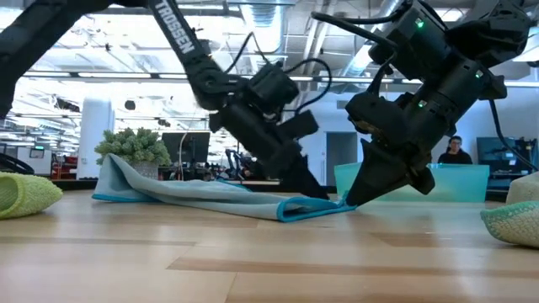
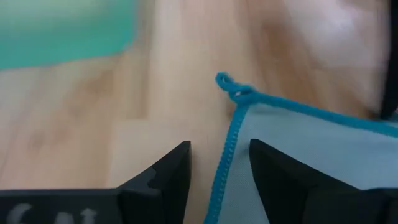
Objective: Fold microfiber towels
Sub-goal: Fold the blue microfiber cloth
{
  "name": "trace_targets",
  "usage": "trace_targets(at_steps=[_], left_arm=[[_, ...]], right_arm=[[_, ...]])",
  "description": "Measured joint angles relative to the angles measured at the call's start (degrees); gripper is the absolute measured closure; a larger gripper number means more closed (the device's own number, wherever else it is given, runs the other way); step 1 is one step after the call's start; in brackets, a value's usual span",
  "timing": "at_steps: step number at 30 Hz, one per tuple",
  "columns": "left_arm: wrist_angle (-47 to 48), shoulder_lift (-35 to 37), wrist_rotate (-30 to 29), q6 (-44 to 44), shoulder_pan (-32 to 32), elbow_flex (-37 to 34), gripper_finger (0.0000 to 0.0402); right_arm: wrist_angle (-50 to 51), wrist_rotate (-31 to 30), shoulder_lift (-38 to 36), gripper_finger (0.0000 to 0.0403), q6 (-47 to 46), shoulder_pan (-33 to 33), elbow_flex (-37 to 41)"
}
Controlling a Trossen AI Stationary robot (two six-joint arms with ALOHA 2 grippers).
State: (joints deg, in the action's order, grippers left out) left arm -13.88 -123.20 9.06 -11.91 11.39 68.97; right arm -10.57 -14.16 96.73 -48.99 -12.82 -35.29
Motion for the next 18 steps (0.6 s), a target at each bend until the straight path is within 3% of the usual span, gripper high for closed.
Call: trace_targets(at_steps=[6,11,18], left_arm=[[5.8,0.0,1.5,-2.7,-0.3,1.5,0.0268],[9.4,1.7,1.8,-4.3,-0.6,1.3,0.0382],[18.2,8.4,12.1,-8.2,-1.3,0.9,0.04]], right_arm=[[1.1,0.3,-0.1,0.0402,-0.2,0.1,-0.1],[3.3,0.8,-0.3,0.0402,-1.5,1.1,-0.3],[4.5,1.3,-0.3,0.0403,-0.2,2.4,-0.3]])
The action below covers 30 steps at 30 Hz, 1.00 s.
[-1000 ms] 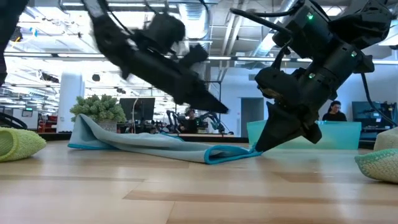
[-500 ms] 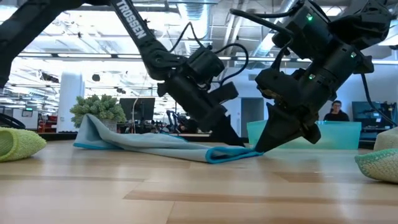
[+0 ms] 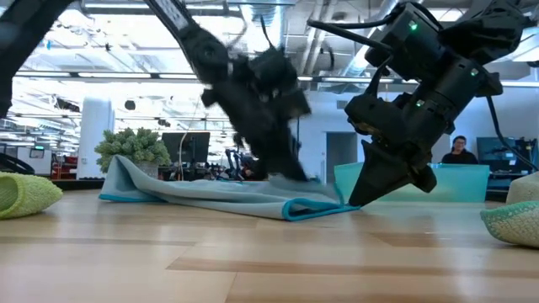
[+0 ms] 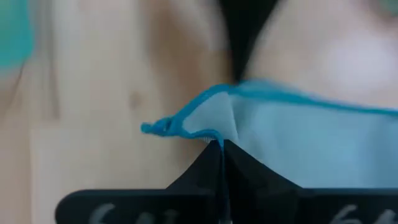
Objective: Fold microfiber towels
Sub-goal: Fold the blue microfiber cloth
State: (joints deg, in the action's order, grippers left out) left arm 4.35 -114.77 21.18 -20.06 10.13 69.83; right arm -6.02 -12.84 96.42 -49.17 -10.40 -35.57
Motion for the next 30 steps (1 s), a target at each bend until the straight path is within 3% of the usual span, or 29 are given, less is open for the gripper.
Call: trace_targets(at_steps=[9,17,22,27,30], left_arm=[[16.9,9.2,10.2,-8.3,-6.5,0.2,0.0401],[33.7,18.7,14.1,-9.4,-14.4,0.2,0.0401],[45.4,27.5,13.2,-6.1,-18.5,0.2,0.0401],[43.7,39.2,12.5,1.0,-19.7,-3.9,0.0401],[40.4,46.4,8.6,5.9,-20.3,-7.7,0.0401]], right_arm=[[0.6,-0.6,0.1,0.0403,1.7,1.1,0.1],[0.4,-0.7,0.1,0.0403,3.1,1.2,0.2],[-0.1,-0.7,0.1,0.0403,3.8,1.2,0.2],[-0.3,-0.7,-0.1,0.0403,5.2,1.2,0.2],[-0.3,-0.6,-0.1,0.0403,5.7,1.5,0.2]])
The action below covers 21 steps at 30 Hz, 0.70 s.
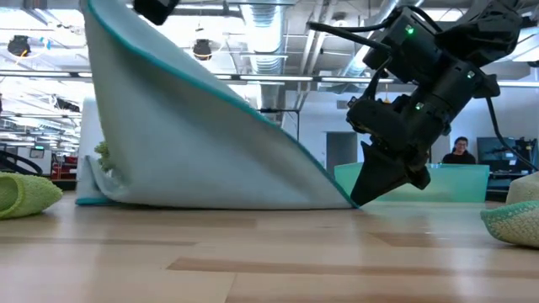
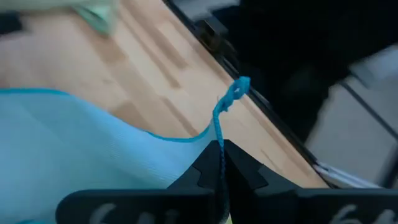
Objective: Fold microfiber towels
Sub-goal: Fold the blue microfiber cloth
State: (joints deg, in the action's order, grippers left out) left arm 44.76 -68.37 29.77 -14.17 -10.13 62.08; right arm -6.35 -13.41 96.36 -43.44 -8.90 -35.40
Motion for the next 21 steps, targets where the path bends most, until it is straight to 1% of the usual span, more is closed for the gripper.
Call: trace_targets(at_steps=[2,4,5,7,9,11,13,16,18,21], left_arm=[[-4.1,4.3,-4.0,2.8,-0.3,-3.7,0.0401],[-10.9,7.1,-6.6,4.4,-0.3,-8.4,0.0401],[-14.9,7.9,-7.2,5.0,-0.3,-10.8,0.0401],[-24.5,8.7,-10.4,7.1,-0.1,-16.1,0.0401],[-35.3,8.1,-13.3,8.7,0.2,-20.9,0.0401],[-44.2,5.9,-16.0,9.1,1.0,-25.0,0.0401],[-51.9,2.6,-17.8,9.2,2.4,-27.7,0.0401],[-59.7,-3.3,-18.0,9.3,5.3,-28.1,0.0401],[-62.0,-8.5,-17.1,9.3,7.1,-27.2,0.0401],[-61.3,-17.1,-16.0,8.9,9.5,-22.8,0.0401]], right_arm=[[-0.4,0.0,0.0,0.0403,0.0,0.3,0.0],[-0.8,0.2,0.0,0.0403,0.1,0.3,0.0],[-1.2,0.5,0.0,0.0403,0.2,0.3,0.1],[-2.1,1.4,0.0,0.0403,0.4,0.4,0.1],[-2.7,2.5,0.1,0.0403,0.4,0.5,0.1],[-2.8,3.1,0.1,0.0403,0.4,0.5,0.1],[-2.9,3.5,0.1,0.0403,0.4,0.5,0.1],[-2.8,4.0,-0.2,0.0403,0.4,0.5,0.1],[-3.0,4.1,-0.3,0.0403,0.4,0.5,0.1],[-4.1,4.5,-0.3,0.0403,0.4,0.4,0.1]])
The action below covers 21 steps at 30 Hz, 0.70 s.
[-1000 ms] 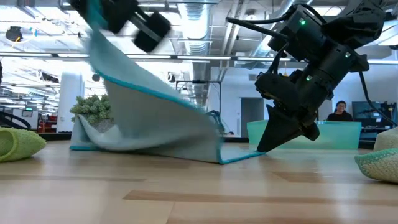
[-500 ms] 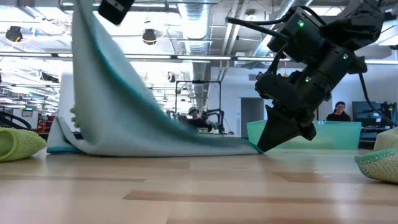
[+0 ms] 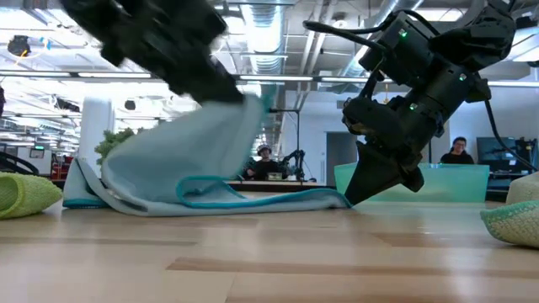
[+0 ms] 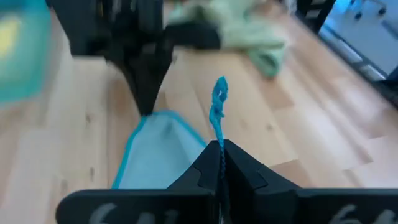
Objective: Fold microfiber towels
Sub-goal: Fold the blue microfiber cloth
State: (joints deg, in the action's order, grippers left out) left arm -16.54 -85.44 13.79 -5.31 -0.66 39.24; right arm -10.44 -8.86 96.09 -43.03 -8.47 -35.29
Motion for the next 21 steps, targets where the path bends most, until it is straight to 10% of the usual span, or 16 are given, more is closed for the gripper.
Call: trace_targets(at_steps=[9,21], left_arm=[[9.5,-21.1,8.4,-8.0,3.6,18.2,0.0401],[15.8,-23.5,9.4,-14.4,6.0,26.7,0.0401]], right_arm=[[-1.6,0.0,0.0,0.0403,1.1,-0.1,-0.1],[-0.3,-2.0,-0.1,0.0403,3.4,-0.1,-0.1]])
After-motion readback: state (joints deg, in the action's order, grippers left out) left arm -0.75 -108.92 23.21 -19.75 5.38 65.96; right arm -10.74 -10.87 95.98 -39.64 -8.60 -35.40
